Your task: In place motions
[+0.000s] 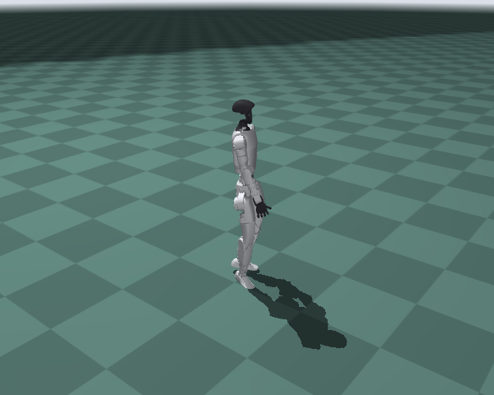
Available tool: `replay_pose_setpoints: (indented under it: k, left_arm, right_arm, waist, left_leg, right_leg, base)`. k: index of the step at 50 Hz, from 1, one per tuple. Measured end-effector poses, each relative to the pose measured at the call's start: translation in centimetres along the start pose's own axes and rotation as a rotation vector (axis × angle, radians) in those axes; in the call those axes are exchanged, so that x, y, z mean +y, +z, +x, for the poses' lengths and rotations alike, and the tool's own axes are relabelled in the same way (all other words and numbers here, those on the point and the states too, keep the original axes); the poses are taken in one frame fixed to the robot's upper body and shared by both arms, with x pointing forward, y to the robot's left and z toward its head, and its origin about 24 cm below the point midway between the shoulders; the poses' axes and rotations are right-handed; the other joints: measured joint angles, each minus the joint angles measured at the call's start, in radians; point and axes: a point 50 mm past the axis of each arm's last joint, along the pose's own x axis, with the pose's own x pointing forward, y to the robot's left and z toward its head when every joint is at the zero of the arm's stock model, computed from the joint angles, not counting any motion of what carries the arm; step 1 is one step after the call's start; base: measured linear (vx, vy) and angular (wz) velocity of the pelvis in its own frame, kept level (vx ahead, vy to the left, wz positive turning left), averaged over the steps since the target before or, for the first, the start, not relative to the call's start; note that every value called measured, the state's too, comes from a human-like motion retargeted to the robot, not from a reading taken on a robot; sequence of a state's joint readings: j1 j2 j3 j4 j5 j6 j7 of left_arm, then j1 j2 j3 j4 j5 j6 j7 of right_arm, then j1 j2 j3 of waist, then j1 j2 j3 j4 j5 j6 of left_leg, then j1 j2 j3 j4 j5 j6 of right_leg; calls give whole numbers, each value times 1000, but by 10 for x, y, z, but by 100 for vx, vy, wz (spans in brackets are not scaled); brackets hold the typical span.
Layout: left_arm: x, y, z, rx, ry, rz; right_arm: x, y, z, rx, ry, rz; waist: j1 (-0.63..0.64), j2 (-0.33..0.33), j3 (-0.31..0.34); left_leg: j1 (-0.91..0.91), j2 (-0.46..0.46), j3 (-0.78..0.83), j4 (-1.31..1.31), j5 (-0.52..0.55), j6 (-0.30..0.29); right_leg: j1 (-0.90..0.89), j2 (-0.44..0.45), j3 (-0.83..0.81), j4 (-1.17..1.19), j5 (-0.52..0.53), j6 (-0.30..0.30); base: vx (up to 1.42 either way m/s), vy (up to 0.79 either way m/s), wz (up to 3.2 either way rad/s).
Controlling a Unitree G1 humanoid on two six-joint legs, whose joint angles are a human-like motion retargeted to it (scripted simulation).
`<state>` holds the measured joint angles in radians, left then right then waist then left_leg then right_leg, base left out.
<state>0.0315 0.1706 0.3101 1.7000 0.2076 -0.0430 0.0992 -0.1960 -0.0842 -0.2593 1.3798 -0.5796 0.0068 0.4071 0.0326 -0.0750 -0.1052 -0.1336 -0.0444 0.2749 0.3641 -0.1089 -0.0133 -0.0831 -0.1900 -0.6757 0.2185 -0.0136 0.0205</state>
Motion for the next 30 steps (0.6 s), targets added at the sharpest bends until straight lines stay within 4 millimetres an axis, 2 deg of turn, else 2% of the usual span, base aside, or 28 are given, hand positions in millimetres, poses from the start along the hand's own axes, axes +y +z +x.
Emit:
replay_pose_setpoints:
  k: [2, 3, 4, 5, 6, 8, 10, 12, 15, 17, 20, 22, 23, 25, 27, 28, 30]
  left_arm:
    - [-37, 56, -9, -150, -115, 12]
    - [-59, 96, -22, -256, -195, 26]
    - [-77, 137, -39, -378, -266, 54]
    - [-93, 176, -62, -509, -331, 90]
    - [-103, 212, -86, -639, -379, 138]
    - [-112, 272, -138, -883, -437, 234]
    - [-110, 308, -180, -1080, -428, 275]
    - [-118, 316, -197, -1174, -455, 229]
    - [-147, 306, -207, -1213, -599, 171]
    - [-143, 302, -198, -1183, -591, 184]
    - [-126, 276, -152, -994, -508, 140]
    - [-115, 239, -111, -802, -462, 109]
    - [-108, 215, -90, -698, -435, 95]
    - [-88, 153, -49, -473, -368, 85]
    - [-54, 69, -14, -227, -271, 109]
    - [-32, 23, -4, -101, -219, 126]
    - [12, -57, -1, 135, -107, 156]
  right_arm:
    - [24, -89, -9, 272, 29, 203]
    - [36, -120, -18, 391, 37, 319]
    - [47, -145, -28, 489, 38, 445]
    - [59, -166, -38, 580, 35, 577]
    - [71, -189, -49, 658, 25, 706]
    - [94, -225, -73, 785, 15, 929]
    - [112, -249, -92, 877, -30, 1055]
    - [126, -273, -111, 938, -136, 1120]
    - [143, -295, -131, 969, -239, 1230]
    - [144, -298, -135, 989, -273, 1269]
    - [132, -288, -124, 968, -273, 1221]
    - [118, -271, -106, 906, -216, 1134]
    - [111, -259, -96, 868, -171, 1080]
    - [94, -230, -75, 782, -76, 955]
    - [71, -198, -55, 699, -17, 750]
    - [58, -178, -45, 656, -3, 619]
    - [30, -122, -25, 536, 20, 340]
  waist:
    - [-62, 50, 4]
    - [-77, 65, 24]
    - [-100, 58, 53]
    - [-127, 40, 87]
    - [-152, 20, 118]
    - [-252, 0, 162]
    - [-363, 0, 183]
    - [-401, 17, 166]
    - [-383, 42, 130]
    - [-366, 31, 117]
    - [-304, 2, 94]
    - [-243, 1, 68]
    - [-212, 9, 55]
    - [-152, 34, 30]
    - [-102, 64, 17]
    - [-86, 66, 9]
    - [-53, 8, -5]
  left_leg:
    - [157, 43, 90, -191, -103, 41]
    - [144, 36, -7, -232, -73, 41]
    - [125, 16, -57, -244, -60, 44]
    - [103, -12, -85, -242, -55, 50]
    - [110, -46, -91, -249, -54, 65]
    - [130, -107, -150, -268, -51, 100]
    - [143, -126, -204, -284, -42, 120]
    - [153, -110, -213, -301, -35, 127]
    - [146, -85, -218, -317, -31, 120]
    - [154, -101, -201, -331, -35, 118]
    - [171, -113, -139, -347, -48, 101]
    - [164, -102, -92, -344, -58, 85]
    - [161, -83, -67, -339, -67, 75]
    - [160, -42, -32, -313, -83, 60]
    - [158, 9, -2, -244, -65, 42]
    - [154, 20, 22, -194, -34, 34]
    - [65, 41, 148, 48, 117, 30]
  right_leg:
    - [-10, -15, -121, 180, 121, -53]
    - [-88, -101, -108, 389, 229, -58]
    - [-198, -186, -37, 595, 271, -66]
    - [-325, -272, 65, 801, 281, -76]
    - [-412, -370, 113, 966, 236, -109]
    - [-577, -555, 199, 1245, 156, -142]
    - [-726, -642, 282, 1403, 102, -160]
    - [-825, -631, 320, 1451, 74, -165]
    - [-869, -595, 292, 1432, 42, -162]
    - [-821, -606, 259, 1389, 21, -163]
    - [-675, -528, 222, 1242, 36, -147]
    - [-530, -429, 173, 1059, 46, -142]
    - [-447, -364, 140, 942, 51, -139]
    - [-267, -207, 73, 655, 69, -120]
    - [-61, -20, 26, 258, -30, -24]
    - [25, 31, -24, 83, -69, -20]
    - [85, 9, -93, -126, 15, -1]
  base:
    - [23, 20, 128]
    - [-8, 20, 88]
    - [-30, 19, 75]
    - [-34, 26, 74]
    - [-31, 31, 83]
    - [-21, 27, 145]
    - [-9, 10, 145]
    - [18, -6, 42]
    - [18, -11, -10]
    - [2, -3, -40]
    - [3, -2, -104]
    - [7, -8, -129]
    - [12, -13, -119]
    - [21, -15, -104]
    - [27, -20, -84]
    - [16, -19, -60]
    - [-14, -20, -62]
